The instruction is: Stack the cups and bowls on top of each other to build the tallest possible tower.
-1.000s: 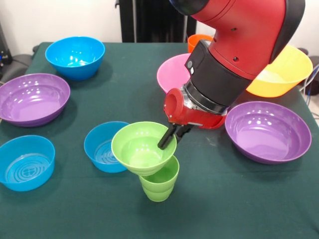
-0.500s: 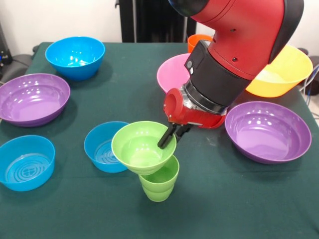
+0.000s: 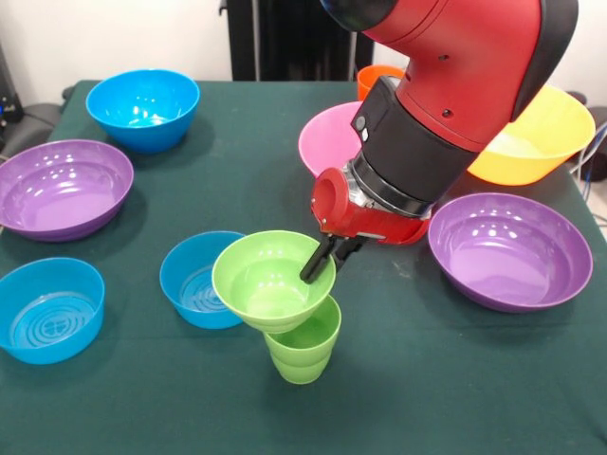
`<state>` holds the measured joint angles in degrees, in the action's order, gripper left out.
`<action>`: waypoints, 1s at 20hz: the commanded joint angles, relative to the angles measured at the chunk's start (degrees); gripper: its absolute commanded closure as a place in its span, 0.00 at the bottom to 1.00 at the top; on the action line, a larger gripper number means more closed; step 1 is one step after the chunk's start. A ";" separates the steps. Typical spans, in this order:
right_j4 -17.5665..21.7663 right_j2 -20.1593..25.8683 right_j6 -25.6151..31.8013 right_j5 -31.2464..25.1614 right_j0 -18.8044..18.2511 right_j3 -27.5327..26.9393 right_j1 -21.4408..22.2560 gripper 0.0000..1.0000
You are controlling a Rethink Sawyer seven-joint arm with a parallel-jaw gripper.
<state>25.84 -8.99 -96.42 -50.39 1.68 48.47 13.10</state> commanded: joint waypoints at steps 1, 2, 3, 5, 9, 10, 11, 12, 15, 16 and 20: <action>0.49 7.78 7.66 4.08 0.32 4.75 1.03 1.00; 0.51 7.72 7.43 4.35 0.36 5.08 1.11 1.00; 0.50 7.76 7.27 4.59 0.34 5.18 1.09 1.00; 0.46 7.75 6.97 4.64 0.45 5.13 0.93 1.00; 0.34 7.64 6.11 4.75 0.73 4.92 0.44 1.00; 0.33 7.57 5.97 4.75 0.80 4.91 0.36 1.00; 0.25 7.60 5.99 4.57 0.82 4.72 0.30 1.00; 0.21 7.61 5.96 4.62 0.83 4.78 0.30 1.00; -0.12 7.97 5.93 4.79 0.68 4.72 0.07 1.00; -0.17 8.09 5.89 5.03 0.64 4.82 0.03 1.00; -0.20 7.97 5.44 4.79 0.77 4.65 -0.13 1.00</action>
<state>25.83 -8.62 -96.42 -47.85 1.71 48.49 13.10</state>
